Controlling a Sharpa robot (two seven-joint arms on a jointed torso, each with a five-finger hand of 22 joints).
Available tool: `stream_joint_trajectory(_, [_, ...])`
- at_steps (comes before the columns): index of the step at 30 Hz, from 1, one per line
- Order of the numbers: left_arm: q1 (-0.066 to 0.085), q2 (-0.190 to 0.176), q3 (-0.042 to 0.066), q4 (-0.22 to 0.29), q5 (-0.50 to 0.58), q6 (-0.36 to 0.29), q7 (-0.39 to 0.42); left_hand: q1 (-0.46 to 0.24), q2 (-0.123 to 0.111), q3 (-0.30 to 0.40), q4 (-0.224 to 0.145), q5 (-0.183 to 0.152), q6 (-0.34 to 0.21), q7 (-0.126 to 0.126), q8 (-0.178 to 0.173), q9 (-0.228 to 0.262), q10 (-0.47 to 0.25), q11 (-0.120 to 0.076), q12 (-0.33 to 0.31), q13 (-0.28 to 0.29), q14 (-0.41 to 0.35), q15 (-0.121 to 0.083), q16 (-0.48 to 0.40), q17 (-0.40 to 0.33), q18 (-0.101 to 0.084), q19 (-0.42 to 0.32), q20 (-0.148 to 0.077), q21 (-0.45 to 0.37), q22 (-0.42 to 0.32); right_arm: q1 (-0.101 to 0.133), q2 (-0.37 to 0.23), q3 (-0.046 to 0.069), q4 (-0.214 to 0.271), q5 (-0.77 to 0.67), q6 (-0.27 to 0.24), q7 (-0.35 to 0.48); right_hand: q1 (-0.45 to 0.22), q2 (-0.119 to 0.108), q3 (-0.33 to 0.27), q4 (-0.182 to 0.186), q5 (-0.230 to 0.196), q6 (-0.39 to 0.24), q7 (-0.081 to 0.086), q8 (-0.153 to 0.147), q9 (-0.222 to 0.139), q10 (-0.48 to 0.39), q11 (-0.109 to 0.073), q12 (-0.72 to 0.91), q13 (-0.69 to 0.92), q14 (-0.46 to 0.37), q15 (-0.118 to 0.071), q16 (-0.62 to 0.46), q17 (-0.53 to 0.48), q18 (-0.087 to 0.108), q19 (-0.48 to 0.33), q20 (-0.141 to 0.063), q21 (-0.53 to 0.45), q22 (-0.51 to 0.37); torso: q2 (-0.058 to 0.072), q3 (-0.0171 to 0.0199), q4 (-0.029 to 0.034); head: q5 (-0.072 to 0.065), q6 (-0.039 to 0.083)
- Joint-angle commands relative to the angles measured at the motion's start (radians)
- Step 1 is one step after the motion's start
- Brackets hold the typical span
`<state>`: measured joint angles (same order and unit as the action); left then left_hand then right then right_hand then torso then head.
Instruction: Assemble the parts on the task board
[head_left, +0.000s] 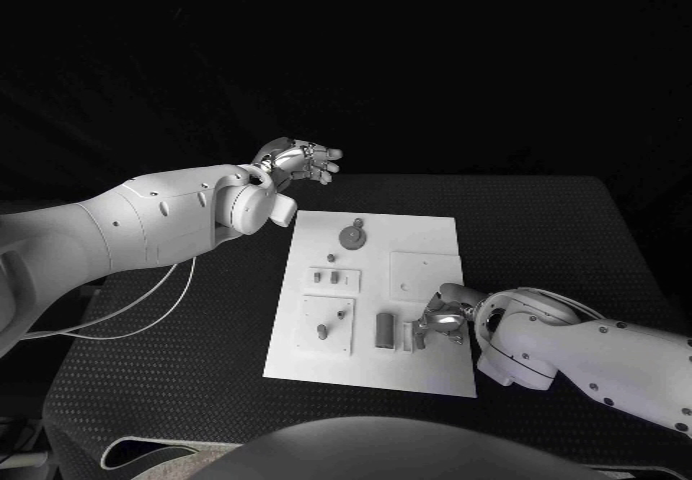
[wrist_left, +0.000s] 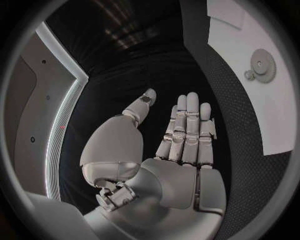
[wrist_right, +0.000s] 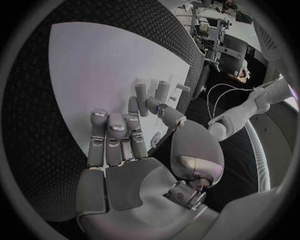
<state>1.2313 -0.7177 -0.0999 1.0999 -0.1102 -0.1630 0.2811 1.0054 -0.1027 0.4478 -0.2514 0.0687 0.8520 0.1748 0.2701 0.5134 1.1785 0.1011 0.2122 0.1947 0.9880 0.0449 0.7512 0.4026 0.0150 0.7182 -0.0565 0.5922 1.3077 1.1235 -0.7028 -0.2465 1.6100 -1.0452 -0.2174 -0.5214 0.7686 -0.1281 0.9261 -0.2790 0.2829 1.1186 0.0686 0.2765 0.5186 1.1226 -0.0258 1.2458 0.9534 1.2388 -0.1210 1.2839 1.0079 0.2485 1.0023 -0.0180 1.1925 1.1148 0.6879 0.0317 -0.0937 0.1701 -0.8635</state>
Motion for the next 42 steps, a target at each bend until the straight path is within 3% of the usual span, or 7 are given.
stream_joint_trajectory(1, [0.001,0.001,0.001,0.004,0.001,0.014,0.007,-0.005,0.000,0.000,0.004,-0.003,0.001,0.001,0.004,-0.002,-0.007,0.000,0.005,-0.002,0.004,0.001,-0.006,0.001,0.009,0.006,0.003,-0.005,0.020,-0.001,0.006,0.000,-0.007,0.047,-0.007,-0.007,0.029,0.040,-0.002,-0.003,0.001,0.002,0.005,0.003,0.004,0.017,-0.010,-0.005,0.001,0.004,-0.001,-0.004,0.001,0.013,0.005,0.001,0.004,-0.001,0.000,0.0004,-0.0011,0.001,0.000])
stream_joint_trajectory(6, [0.001,0.002,0.001,0.003,0.001,0.013,0.007,-0.005,0.000,0.000,0.004,-0.003,0.001,0.001,0.004,-0.002,-0.007,0.000,0.005,-0.002,0.004,0.001,-0.006,0.001,0.009,0.006,0.003,-0.005,0.020,-0.001,0.013,0.000,-0.007,0.048,-0.017,-0.005,0.028,0.040,-0.002,-0.004,0.003,0.002,0.005,0.003,0.004,0.017,-0.010,-0.005,0.001,0.004,-0.002,-0.005,0.001,0.013,0.005,0.000,0.004,-0.002,0.000,0.0004,-0.0009,0.000,-0.001])
stream_joint_trajectory(16, [0.001,0.003,0.001,0.003,0.001,0.014,0.007,-0.005,-0.001,0.000,0.005,-0.003,0.001,0.001,0.004,-0.002,-0.007,0.000,0.006,-0.002,0.004,0.001,-0.007,0.002,0.009,0.006,0.003,-0.005,0.020,-0.002,0.034,0.000,-0.031,0.051,0.031,-0.019,0.024,0.040,-0.004,-0.004,0.004,0.001,0.005,0.003,0.003,0.016,-0.009,-0.005,0.003,0.005,-0.002,-0.005,0.002,0.013,0.006,-0.001,0.004,-0.003,0.000,0.0009,0.0001,0.000,-0.001])
stream_joint_trajectory(30, [0.001,0.003,0.001,0.003,0.001,0.015,0.007,-0.006,-0.001,0.000,0.005,-0.003,0.001,0.001,0.004,-0.002,-0.008,0.000,0.007,-0.002,0.004,0.001,-0.007,0.002,0.009,0.006,0.003,-0.005,0.020,-0.012,0.047,0.000,-0.043,0.052,0.048,-0.021,0.021,0.043,-0.008,-0.005,0.003,0.001,0.005,0.004,0.002,0.015,-0.009,-0.004,0.005,0.005,-0.003,-0.005,0.003,0.013,0.006,-0.002,0.004,-0.004,0.000,0.0006,-0.0004,0.002,-0.004])
stream_joint_trajectory(42, [0.001,0.003,0.001,0.003,0.001,0.015,0.007,-0.006,-0.001,0.000,0.006,-0.003,0.000,0.001,0.004,-0.003,-0.008,0.000,0.007,-0.002,0.004,0.001,-0.008,0.003,0.009,0.006,0.003,-0.005,0.020,-0.018,0.055,0.000,-0.047,0.053,0.040,-0.015,0.003,0.031,-0.020,0.006,-0.012,0.000,0.006,0.005,-0.002,0.013,-0.009,-0.004,0.010,0.005,-0.003,-0.007,0.007,0.013,0.006,-0.003,0.004,-0.007,0.000,0.0005,-0.0003,0.003,-0.005])
